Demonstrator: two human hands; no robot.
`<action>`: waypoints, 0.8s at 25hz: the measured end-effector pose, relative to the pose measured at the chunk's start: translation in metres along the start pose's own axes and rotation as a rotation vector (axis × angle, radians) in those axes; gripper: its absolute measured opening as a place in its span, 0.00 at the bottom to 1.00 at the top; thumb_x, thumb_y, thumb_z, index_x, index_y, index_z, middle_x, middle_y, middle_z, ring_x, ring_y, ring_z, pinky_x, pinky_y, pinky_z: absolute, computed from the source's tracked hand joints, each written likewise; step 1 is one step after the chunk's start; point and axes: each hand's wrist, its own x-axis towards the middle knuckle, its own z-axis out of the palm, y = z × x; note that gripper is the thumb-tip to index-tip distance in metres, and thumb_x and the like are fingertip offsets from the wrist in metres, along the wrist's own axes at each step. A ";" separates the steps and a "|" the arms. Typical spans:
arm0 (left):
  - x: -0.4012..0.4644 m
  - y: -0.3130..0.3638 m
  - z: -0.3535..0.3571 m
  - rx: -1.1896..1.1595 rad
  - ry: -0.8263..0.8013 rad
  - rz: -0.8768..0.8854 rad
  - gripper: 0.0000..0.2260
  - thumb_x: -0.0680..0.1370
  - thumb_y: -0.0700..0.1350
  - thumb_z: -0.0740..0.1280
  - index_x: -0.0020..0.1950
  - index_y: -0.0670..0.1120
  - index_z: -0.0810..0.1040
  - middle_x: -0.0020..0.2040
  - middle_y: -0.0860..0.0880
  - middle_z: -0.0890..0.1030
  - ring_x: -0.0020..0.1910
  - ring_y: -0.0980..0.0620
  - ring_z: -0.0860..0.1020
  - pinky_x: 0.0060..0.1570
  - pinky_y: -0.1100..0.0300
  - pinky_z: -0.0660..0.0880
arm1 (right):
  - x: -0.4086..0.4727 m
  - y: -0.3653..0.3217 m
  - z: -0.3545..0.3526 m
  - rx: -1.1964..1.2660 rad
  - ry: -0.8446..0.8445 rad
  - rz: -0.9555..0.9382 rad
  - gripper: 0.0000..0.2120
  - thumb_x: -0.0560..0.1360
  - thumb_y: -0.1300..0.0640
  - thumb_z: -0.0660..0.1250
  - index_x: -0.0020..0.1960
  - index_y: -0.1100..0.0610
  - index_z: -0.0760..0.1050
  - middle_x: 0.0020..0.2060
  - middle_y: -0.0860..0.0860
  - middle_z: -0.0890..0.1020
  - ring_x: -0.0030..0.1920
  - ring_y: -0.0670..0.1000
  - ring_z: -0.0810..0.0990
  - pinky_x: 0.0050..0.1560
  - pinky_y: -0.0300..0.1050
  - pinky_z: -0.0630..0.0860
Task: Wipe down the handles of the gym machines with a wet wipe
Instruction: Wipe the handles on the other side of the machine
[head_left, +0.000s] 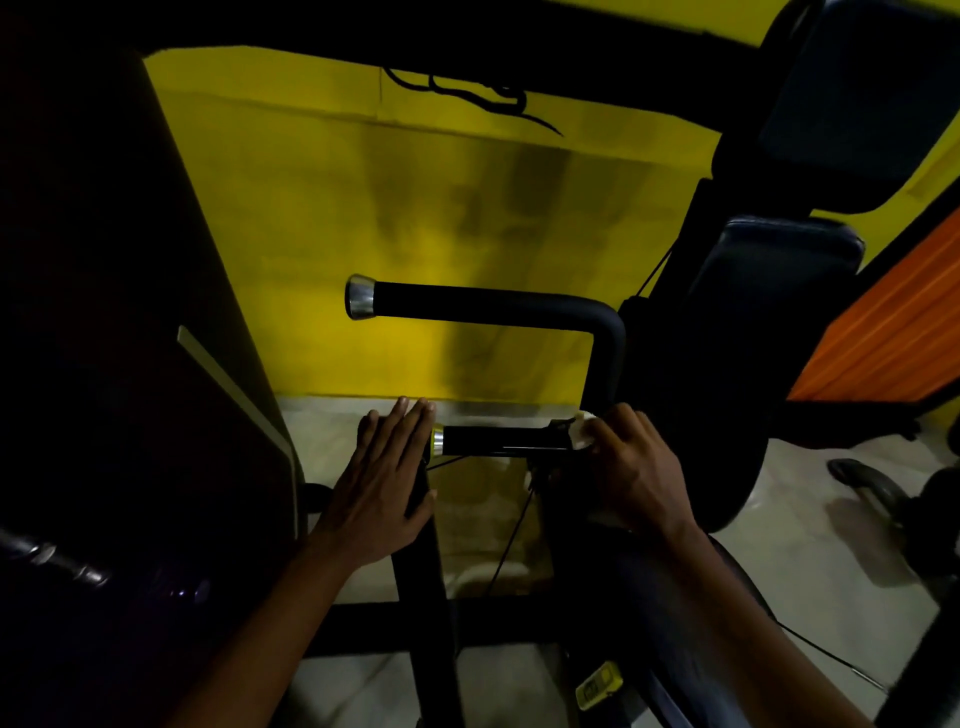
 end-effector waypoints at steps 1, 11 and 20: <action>-0.001 -0.001 0.001 0.009 0.001 -0.002 0.36 0.76 0.56 0.57 0.77 0.40 0.50 0.78 0.44 0.51 0.77 0.44 0.48 0.74 0.45 0.46 | 0.002 0.004 -0.002 0.010 0.028 0.028 0.16 0.64 0.59 0.76 0.49 0.61 0.77 0.43 0.57 0.75 0.39 0.56 0.75 0.26 0.43 0.72; -0.008 -0.007 0.001 0.080 0.011 -0.040 0.37 0.77 0.61 0.55 0.78 0.41 0.48 0.78 0.44 0.50 0.77 0.44 0.48 0.75 0.46 0.43 | 0.013 0.013 -0.004 0.087 0.135 0.072 0.16 0.68 0.63 0.72 0.53 0.60 0.72 0.44 0.58 0.74 0.39 0.56 0.74 0.29 0.45 0.74; -0.008 -0.006 0.001 0.090 0.023 -0.041 0.36 0.77 0.60 0.56 0.77 0.41 0.50 0.78 0.44 0.52 0.77 0.45 0.49 0.75 0.46 0.42 | 0.025 0.019 -0.008 0.131 0.158 0.066 0.11 0.71 0.62 0.69 0.53 0.63 0.76 0.45 0.58 0.75 0.40 0.56 0.75 0.33 0.49 0.77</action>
